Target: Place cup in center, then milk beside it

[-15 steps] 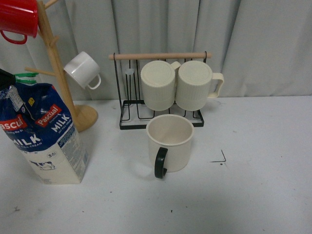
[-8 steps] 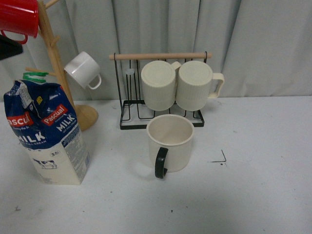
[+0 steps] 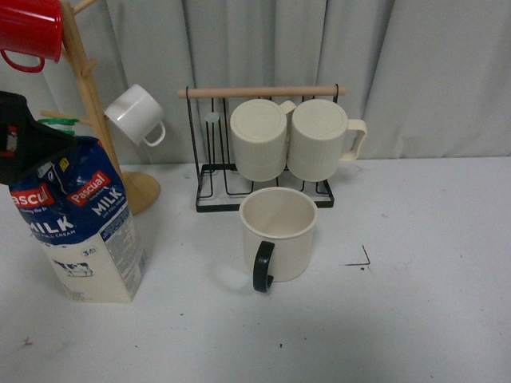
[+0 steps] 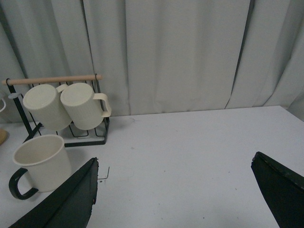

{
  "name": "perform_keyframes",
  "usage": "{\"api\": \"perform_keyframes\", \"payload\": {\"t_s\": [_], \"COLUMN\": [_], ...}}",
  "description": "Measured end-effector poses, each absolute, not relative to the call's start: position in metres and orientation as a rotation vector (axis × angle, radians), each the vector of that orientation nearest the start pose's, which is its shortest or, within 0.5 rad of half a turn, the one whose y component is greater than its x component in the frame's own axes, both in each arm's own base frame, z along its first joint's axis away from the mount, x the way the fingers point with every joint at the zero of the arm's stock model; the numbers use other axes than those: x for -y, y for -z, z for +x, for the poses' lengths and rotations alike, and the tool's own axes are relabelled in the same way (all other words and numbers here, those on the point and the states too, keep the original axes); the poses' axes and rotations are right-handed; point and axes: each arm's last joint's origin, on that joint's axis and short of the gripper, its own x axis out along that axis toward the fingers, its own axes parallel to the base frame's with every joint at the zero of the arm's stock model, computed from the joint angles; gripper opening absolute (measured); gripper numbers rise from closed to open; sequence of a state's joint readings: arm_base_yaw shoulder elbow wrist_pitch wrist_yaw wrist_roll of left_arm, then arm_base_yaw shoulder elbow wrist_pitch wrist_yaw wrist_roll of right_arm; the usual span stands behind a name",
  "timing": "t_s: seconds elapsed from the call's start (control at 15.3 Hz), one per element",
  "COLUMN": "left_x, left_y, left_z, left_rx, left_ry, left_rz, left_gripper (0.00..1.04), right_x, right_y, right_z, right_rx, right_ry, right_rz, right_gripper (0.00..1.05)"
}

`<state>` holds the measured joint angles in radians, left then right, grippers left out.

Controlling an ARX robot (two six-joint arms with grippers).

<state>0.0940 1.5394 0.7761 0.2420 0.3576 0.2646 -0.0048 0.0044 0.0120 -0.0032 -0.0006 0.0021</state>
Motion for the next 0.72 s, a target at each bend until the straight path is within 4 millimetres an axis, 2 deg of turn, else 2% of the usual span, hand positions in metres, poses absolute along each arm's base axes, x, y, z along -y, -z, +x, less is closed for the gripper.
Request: {"api": "perform_keyframes", "payload": {"t_s": [0.07, 0.26, 0.39, 0.65, 0.72], "left_x": [-0.020, -0.014, -0.006, -0.003, 0.000], "left_y": [-0.176, -0.165, -0.166, -0.165, -0.166], "left_z": [0.326, 0.344, 0.349, 0.350, 0.352], "left_rx": [-0.522, -0.547, -0.528, -0.524, -0.513], "left_ry": [0.285, 0.225, 0.195, 0.176, 0.165], "left_rz": [0.124, 0.106, 0.081, 0.053, 0.042], "left_gripper": [0.98, 0.98, 0.86, 0.73, 0.64], "right_x": [0.000, 0.000, 0.000, 0.000, 0.000], "right_y": [-0.167, -0.167, -0.167, -0.167, -0.167], "right_z": [0.097, 0.097, 0.097, 0.097, 0.097], "right_rx": [0.004, 0.004, 0.004, 0.004, 0.004], "right_ry": [0.005, 0.004, 0.005, 0.005, 0.005], "right_rz": [0.002, 0.002, 0.002, 0.002, 0.002], "right_gripper": [0.98, 0.98, 0.98, 0.98, 0.98]}}
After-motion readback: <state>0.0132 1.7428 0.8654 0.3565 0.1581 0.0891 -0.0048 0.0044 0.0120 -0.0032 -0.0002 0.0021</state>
